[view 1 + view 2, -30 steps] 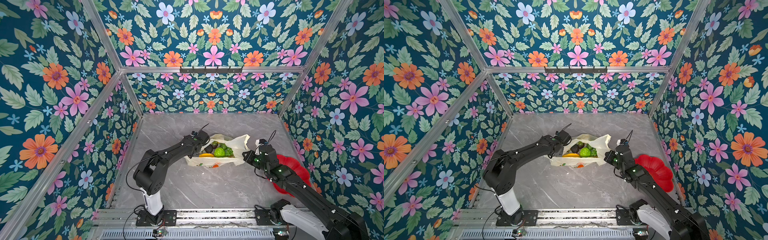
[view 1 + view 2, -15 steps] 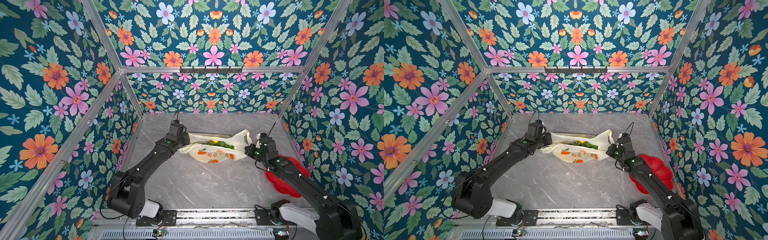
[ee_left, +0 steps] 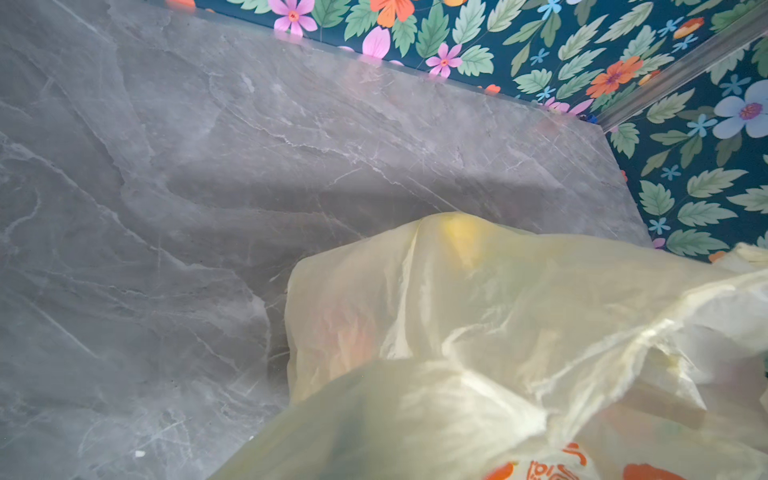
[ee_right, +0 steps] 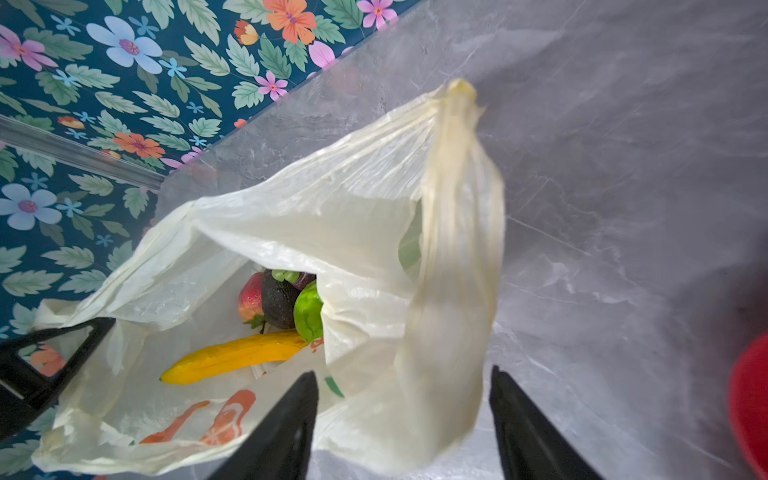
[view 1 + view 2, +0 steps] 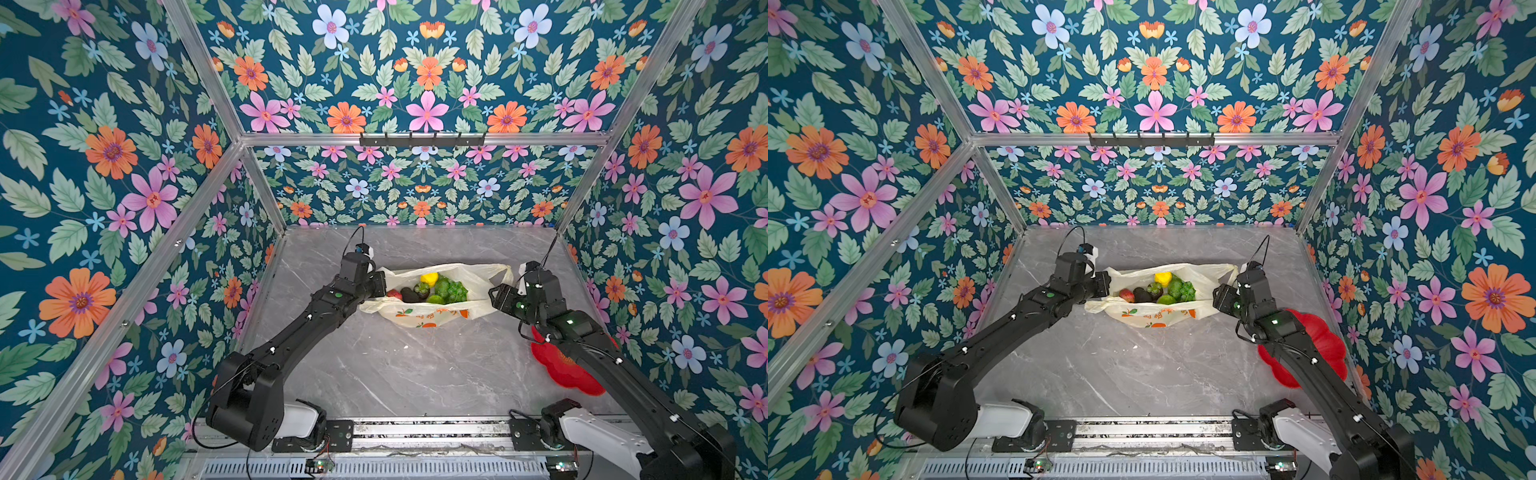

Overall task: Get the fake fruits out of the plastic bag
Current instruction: 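Hold the bag mouth with both grippers and spread it apart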

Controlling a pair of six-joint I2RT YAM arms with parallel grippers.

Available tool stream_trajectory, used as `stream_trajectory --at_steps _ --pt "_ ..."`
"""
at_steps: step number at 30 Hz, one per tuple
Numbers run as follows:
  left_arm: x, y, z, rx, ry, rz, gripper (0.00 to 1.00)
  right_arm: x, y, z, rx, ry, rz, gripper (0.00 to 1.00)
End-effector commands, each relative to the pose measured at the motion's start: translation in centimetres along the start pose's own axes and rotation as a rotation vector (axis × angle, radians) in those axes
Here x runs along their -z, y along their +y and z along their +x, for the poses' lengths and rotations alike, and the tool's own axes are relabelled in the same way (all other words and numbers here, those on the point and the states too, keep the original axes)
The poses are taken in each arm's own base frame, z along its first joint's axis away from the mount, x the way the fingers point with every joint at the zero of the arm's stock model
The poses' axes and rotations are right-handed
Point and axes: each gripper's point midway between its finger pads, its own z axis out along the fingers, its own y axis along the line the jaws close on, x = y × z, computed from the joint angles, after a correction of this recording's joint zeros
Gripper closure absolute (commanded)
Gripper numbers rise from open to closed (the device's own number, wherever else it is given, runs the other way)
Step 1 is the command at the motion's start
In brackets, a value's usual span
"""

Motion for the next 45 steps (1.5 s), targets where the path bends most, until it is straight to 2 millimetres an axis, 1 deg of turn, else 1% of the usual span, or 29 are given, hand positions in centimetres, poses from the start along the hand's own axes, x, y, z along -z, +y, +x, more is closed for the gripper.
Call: stream_trajectory --at_steps 1,2,4,6,8,10,13,16,20,24,25,26,28,29,30,31,32,33,34,36,37,38,41,42,43,45 --pt "0.3 -0.1 -1.0 -0.045 -0.055 -0.014 1.00 2.9 -2.2 -0.1 0.156 -0.002 0.168 0.12" --pt "0.3 -0.3 -0.9 -0.050 -0.056 -0.013 1.00 3.4 -1.7 -0.3 0.186 -0.009 0.164 0.09" --pt "0.3 -0.6 -1.0 -0.058 -0.065 -0.008 1.00 4.1 0.2 -0.9 0.257 -0.015 0.117 0.07" --pt "0.2 -0.9 -1.0 -0.063 -0.071 -0.003 1.00 4.0 1.8 -1.2 0.328 -0.008 0.097 0.06" --pt "0.3 -1.2 -1.2 -0.071 -0.080 -0.001 1.00 3.3 3.2 -1.3 0.409 0.002 0.105 0.06" --pt "0.3 -1.5 -1.2 -0.076 -0.082 0.003 1.00 2.0 4.5 -1.0 0.482 0.026 0.110 0.03" --pt "0.3 -1.5 -1.3 -0.072 -0.086 0.001 1.00 -0.1 5.7 -0.8 0.514 0.072 0.110 0.01" --pt "0.5 -1.6 -1.6 -0.069 -0.095 -0.002 1.00 -2.5 6.0 -1.0 0.553 0.087 0.149 0.01" --pt "0.4 -1.8 -1.5 -0.075 -0.087 0.005 1.00 -5.5 5.3 -1.3 0.593 0.110 0.254 0.01" --pt "0.4 -1.6 -1.2 -0.078 -0.075 0.002 1.00 -8.4 5.7 -0.7 0.610 0.156 0.271 0.01" --pt "0.3 -1.5 -1.2 -0.078 -0.078 -0.008 1.00 -9.3 5.6 -0.8 0.607 0.163 0.285 0.01" --pt "0.2 -0.9 -1.3 -0.072 -0.078 -0.040 1.00 -9.9 5.3 -0.8 0.601 0.172 0.305 0.01" --pt "-0.1 0.5 -1.2 -0.072 -0.055 -0.129 1.00 -12.1 4.4 -0.6 0.611 0.206 0.368 0.02" --pt "-0.2 1.1 -1.3 -0.072 -0.050 -0.160 1.00 -12.5 4.4 -0.8 0.621 0.196 0.382 0.04" --pt "-0.2 1.7 -1.5 -0.065 -0.053 -0.190 1.00 -13.1 4.4 -1.1 0.632 0.182 0.386 0.08" --pt "-0.1 2.5 -1.8 -0.042 -0.060 -0.212 1.00 -13.6 4.7 -1.4 0.631 0.170 0.377 0.17" --pt "-0.1 3.2 -2.2 -0.013 -0.071 -0.216 1.00 -13.9 5.0 -1.9 0.615 0.157 0.357 0.30" --pt "0.0 3.8 -2.8 0.028 -0.087 -0.205 1.00 -14.1 5.3 -2.3 0.579 0.153 0.323 0.51" --pt "0.1 4.2 -3.2 0.067 -0.099 -0.175 1.00 -14.2 5.6 -2.9 0.525 0.151 0.286 0.66" --pt "0.2 4.4 -4.3 0.100 -0.138 -0.129 1.00 -14.0 5.2 -4.3 0.393 0.159 0.244 0.97" --pt "0.3 4.4 -4.9 0.100 -0.158 -0.127 1.00 -13.9 5.2 -4.9 0.332 0.163 0.214 1.00" --pt "0.4 4.5 -5.6 0.099 -0.174 -0.133 1.00 -13.7 5.7 -5.5 0.297 0.152 0.178 1.00" --pt "0.7 4.0 -7.9 0.087 -0.228 -0.110 1.00 -13.0 8.3 -6.2 0.277 0.131 0.059 1.00" --pt "0.9 3.4 -8.7 0.081 -0.246 -0.086 1.00 -12.6 9.1 -6.5 0.254 0.128 0.025 1.00" --pt "1.0 2.9 -9.3 0.071 -0.262 -0.065 1.00 -12.2 9.6 -6.6 0.234 0.121 0.001 1.00" --pt "1.4 2.4 -10.0 0.060 -0.297 -0.039 1.00 -11.5 9.8 -6.7 0.196 0.104 -0.024 1.00"
